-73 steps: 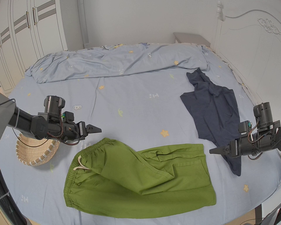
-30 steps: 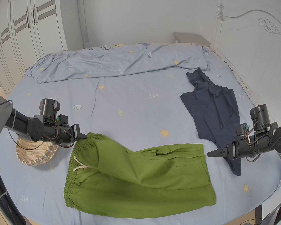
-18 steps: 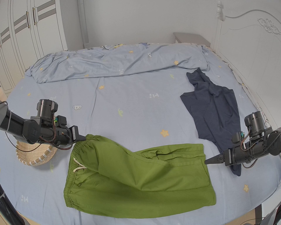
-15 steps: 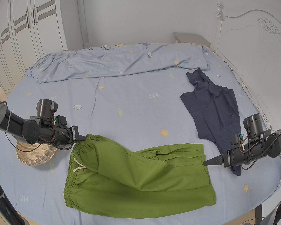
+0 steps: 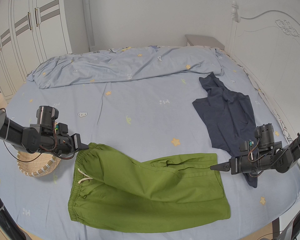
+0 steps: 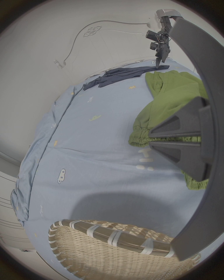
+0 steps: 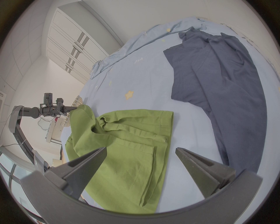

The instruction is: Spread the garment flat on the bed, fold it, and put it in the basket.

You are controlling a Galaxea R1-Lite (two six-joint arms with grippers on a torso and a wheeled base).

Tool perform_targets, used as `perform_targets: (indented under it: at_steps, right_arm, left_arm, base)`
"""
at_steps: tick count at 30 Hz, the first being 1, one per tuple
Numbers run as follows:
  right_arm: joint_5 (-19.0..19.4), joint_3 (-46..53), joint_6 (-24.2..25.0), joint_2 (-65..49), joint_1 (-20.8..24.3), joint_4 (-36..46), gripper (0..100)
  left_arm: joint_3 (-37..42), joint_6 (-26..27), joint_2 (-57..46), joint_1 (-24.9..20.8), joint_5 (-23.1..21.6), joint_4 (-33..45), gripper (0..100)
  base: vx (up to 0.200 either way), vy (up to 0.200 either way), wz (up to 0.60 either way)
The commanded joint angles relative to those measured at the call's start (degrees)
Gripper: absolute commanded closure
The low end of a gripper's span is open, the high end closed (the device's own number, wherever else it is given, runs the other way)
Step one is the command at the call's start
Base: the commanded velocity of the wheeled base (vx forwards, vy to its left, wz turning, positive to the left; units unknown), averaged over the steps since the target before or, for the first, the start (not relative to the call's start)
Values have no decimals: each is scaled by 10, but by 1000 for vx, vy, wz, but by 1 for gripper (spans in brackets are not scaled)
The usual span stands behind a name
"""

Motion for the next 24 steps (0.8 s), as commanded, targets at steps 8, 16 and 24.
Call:
perform_targets:
  at_steps: [8,16,24]
  right_arm:
    - [0,22,7,63,4,-106,0]
    - [19,30,38,61,21,-128,0]
    - [24,44,41,61,28,-160,0]
  left_arm:
    - [0,0,2,1,0,0,100]
    - [0,0,4,0,0,0,100]
    - [0,0,3,-1,0,0,100]
  base:
    - [0,0,0]
    - [0,0,0]
    - [0,0,0]
